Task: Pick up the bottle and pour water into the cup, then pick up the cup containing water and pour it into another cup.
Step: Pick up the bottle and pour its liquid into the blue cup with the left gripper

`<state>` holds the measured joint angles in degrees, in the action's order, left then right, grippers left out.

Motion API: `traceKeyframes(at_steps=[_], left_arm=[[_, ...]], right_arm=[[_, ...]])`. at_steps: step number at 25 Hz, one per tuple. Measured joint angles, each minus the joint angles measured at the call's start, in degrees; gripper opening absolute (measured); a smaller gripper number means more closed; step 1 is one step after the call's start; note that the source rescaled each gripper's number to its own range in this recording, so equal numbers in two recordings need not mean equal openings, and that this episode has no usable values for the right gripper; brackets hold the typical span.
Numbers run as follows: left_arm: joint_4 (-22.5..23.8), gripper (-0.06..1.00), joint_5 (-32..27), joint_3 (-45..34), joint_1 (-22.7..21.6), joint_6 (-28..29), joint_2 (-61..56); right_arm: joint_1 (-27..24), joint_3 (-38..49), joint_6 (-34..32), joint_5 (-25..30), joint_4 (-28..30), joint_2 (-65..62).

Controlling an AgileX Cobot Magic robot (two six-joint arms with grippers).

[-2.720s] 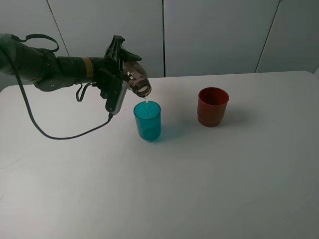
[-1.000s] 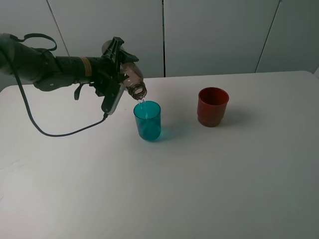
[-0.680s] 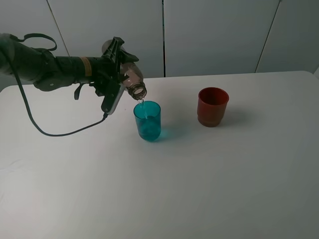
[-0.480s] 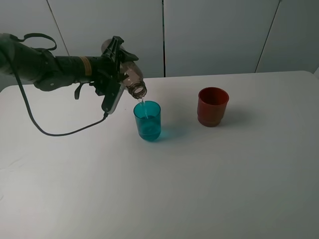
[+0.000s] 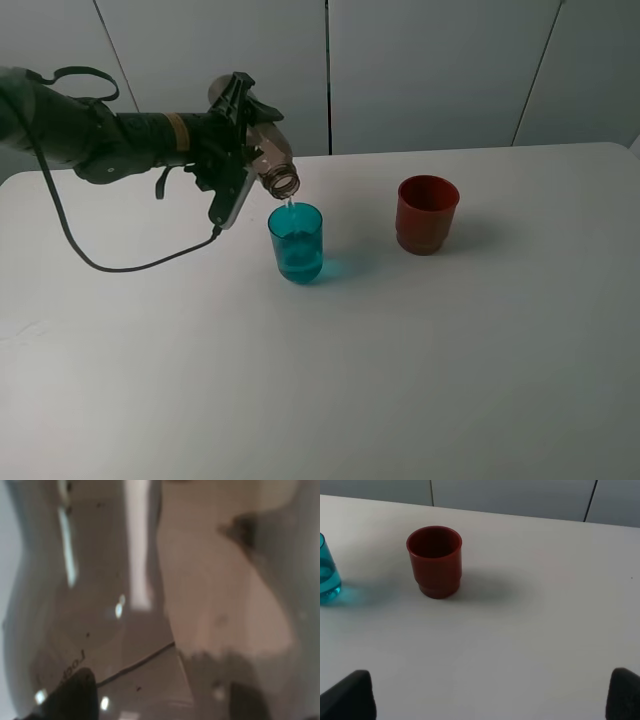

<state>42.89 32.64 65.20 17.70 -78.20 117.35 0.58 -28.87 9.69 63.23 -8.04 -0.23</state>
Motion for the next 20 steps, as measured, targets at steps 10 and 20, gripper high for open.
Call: traceKeyframes(at_steps=[10,20], left_arm=[[-1.65,0.01,0.00,0.00,0.81,-3.98,0.00],[-1.86,0.01,0.00,0.00,0.81,-6.60,0.00]], right_arm=[[0.00,0.00,0.00,0.00,0.00,0.00],[0.00,0.00,0.00,0.00,0.00,0.00]])
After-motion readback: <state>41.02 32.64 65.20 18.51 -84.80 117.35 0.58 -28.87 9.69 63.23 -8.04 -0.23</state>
